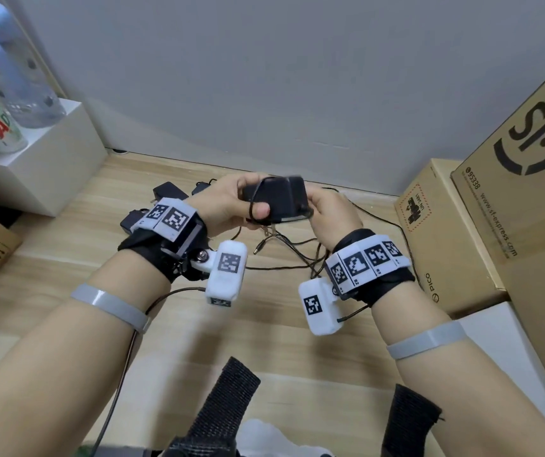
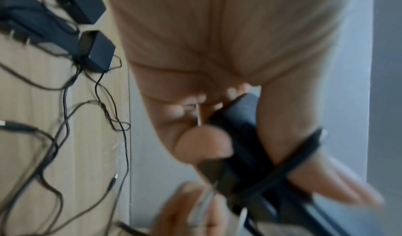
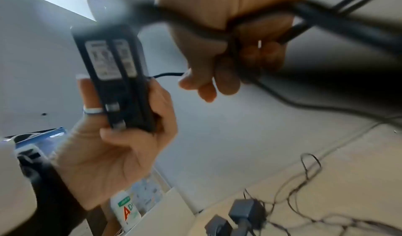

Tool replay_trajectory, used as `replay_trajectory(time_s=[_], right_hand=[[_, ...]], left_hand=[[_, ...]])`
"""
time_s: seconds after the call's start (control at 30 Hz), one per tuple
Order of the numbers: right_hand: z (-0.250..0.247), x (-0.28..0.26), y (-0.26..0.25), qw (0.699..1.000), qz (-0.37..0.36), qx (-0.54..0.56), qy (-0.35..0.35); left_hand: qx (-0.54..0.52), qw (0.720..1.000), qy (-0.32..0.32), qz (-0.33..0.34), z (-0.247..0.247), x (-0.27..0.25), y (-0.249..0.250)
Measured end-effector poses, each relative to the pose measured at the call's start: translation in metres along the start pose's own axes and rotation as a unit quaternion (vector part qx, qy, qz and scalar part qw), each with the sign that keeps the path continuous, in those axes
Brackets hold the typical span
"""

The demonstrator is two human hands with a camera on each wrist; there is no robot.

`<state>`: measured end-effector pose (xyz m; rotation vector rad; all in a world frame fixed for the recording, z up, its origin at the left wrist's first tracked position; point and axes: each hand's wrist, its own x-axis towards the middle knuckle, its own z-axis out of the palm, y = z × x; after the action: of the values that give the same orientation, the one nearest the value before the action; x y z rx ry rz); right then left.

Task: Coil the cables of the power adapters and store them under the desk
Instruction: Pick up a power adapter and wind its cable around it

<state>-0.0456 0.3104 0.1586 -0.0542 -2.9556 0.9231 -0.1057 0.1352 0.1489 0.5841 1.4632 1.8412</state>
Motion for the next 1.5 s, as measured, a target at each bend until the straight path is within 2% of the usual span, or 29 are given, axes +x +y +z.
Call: replay_trajectory(time_s=[0.1, 0.27, 0.37, 0.63, 0.8, 0.97, 1.07, 1.23, 1.3, 1.4, 1.5], right_hand=[[0.014, -0.003, 0.003, 0.998, 0.017, 0.015, -0.061], [0.029, -0.006, -0.006, 0.992, 0.022, 0.035, -0.118], [0.031, -0.009, -0.007, 0.99, 0.007, 0.019, -0.137], [0.032, -0.011, -0.012, 0.99, -0.014, 0.01, -0.137], [0.032, -0.015, -0.014, 0.99, -0.025, 0.006, -0.136], [0.023, -0.013, -0.012, 0.991, -0.059, -0.079, -0.088], [0.018, -0.012, -0.009, 0.997, -0.06, -0.024, -0.043], [0.011, -0.003, 0.002, 0.994, 0.001, 0.099, 0.054], [0.008, 0.001, 0.01, 0.986, 0.042, 0.13, 0.093], [0.011, 0.005, 0.022, 0.985, 0.063, 0.106, 0.121], [0.017, 0.008, 0.025, 0.988, 0.066, 0.065, 0.126]], left_hand=[[-0.089, 0.995, 0.049, 0.015, 0.002, 0.004, -0.001], [-0.085, 0.979, 0.186, -0.01, 0.01, 0.012, -0.009], [-0.048, 0.972, 0.231, -0.006, 0.01, 0.013, -0.009], [0.121, 0.951, 0.283, -0.01, 0.01, 0.014, -0.015], [0.234, 0.915, 0.328, -0.001, 0.007, 0.013, -0.028], [0.399, 0.862, 0.309, -0.039, 0.004, 0.009, -0.032], [0.462, 0.841, 0.269, -0.082, 0.007, 0.008, -0.03], [0.538, 0.808, 0.174, -0.167, 0.005, 0.008, -0.024], [0.543, 0.805, 0.151, -0.187, 0.003, 0.005, -0.023], [0.546, 0.805, 0.141, -0.184, -0.002, 0.004, -0.023], [0.584, 0.782, 0.09, -0.196, 0.002, 0.005, -0.021]])
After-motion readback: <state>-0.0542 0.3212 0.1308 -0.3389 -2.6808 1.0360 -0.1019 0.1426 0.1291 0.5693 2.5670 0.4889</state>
